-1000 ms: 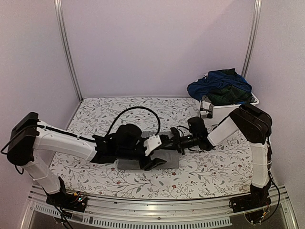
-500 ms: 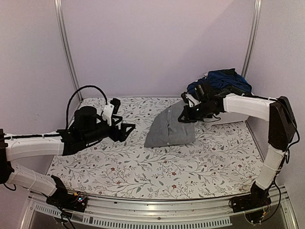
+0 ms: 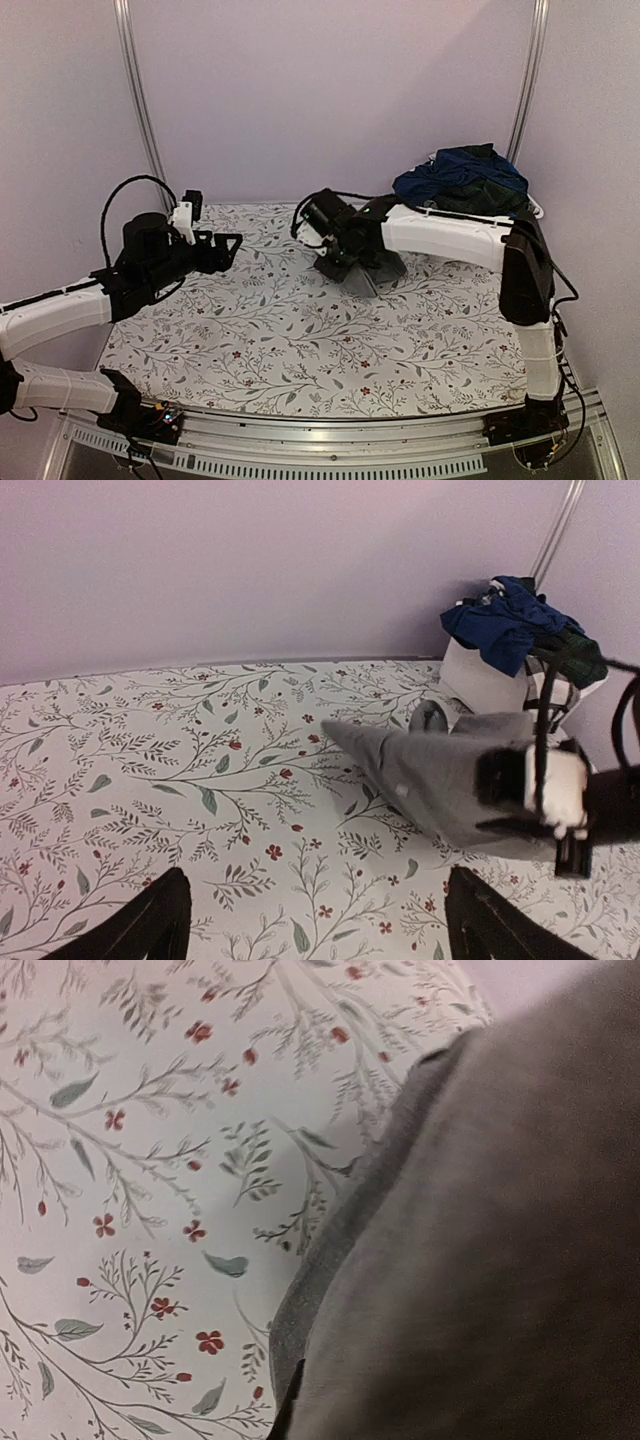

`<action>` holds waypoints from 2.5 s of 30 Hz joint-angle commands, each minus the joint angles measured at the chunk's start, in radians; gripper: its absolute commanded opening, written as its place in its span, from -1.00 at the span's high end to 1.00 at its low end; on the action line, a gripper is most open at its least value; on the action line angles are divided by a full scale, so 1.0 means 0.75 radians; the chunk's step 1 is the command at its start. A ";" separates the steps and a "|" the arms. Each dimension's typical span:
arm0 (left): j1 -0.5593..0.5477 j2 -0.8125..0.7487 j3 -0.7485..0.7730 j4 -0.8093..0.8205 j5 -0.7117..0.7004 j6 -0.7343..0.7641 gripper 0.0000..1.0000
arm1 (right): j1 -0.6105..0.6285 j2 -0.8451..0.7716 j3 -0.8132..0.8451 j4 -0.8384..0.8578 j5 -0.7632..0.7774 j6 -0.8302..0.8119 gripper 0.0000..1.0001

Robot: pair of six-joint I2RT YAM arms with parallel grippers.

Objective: Fold and stack the mixed laundry pile
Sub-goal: Turn over the square-folded shirt at the center of the board, then rotate the square-folded shirt at the center of the board.

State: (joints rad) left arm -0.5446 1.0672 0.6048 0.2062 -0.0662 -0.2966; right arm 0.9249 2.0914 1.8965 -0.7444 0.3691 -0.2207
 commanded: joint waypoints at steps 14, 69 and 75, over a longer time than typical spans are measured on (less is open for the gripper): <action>0.289 -0.069 -0.093 -0.185 0.111 -0.316 -0.70 | 0.547 0.309 -0.132 -0.236 0.302 -0.089 1.00; 0.045 1.244 0.369 0.274 0.856 -0.351 0.74 | 0.027 -0.145 -1.029 0.820 -1.319 0.598 0.05; 0.066 1.318 0.687 0.014 0.867 -0.161 0.33 | 0.066 -0.292 -0.978 0.816 -1.444 0.643 -0.36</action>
State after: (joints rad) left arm -0.5102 2.0701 1.0401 0.3313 0.5720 -0.5289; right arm 0.9665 1.9606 1.1450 -0.1246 -0.6327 0.2108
